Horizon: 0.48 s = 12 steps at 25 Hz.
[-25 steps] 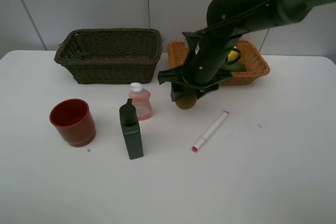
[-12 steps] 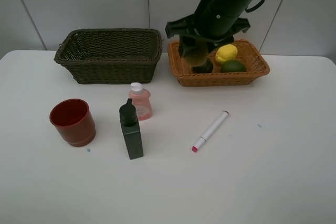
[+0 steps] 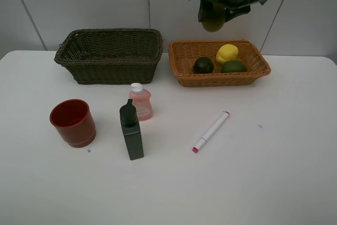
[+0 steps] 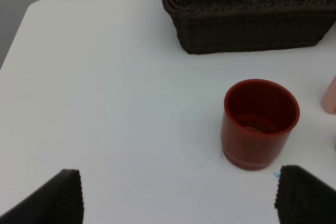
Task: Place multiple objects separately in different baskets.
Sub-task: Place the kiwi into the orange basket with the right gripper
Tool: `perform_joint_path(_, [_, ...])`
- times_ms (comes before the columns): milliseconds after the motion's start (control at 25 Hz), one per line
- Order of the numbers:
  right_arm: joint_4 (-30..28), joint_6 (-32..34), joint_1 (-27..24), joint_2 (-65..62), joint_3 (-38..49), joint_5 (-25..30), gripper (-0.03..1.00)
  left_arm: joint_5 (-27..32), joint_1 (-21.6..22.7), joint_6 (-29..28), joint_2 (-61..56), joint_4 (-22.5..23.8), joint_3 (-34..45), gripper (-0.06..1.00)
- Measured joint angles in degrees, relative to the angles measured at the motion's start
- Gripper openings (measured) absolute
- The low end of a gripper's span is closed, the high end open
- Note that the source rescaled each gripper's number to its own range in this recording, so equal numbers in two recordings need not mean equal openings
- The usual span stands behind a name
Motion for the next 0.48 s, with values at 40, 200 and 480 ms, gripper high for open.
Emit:
perform_joint_path(40, [-0.1, 0.0, -0.5, 1.2, -1.2, 0.0, 0.54, 0.0, 0.0, 0.0, 0.0, 0.0, 0.0, 0.95])
perform_joint_path(200, [-2.0, 0.0, -1.0, 6.8, -6.0, -0.3, 0.54, 0.0, 0.0, 0.0, 0.0, 0.0, 0.0, 0.95])
perform_joint_path(480, [-1.4, -0.1, -1.0, 14.2, -12.0, -1.3, 0.54, 0.0, 0.0, 0.0, 0.0, 0.0, 0.0, 0.95])
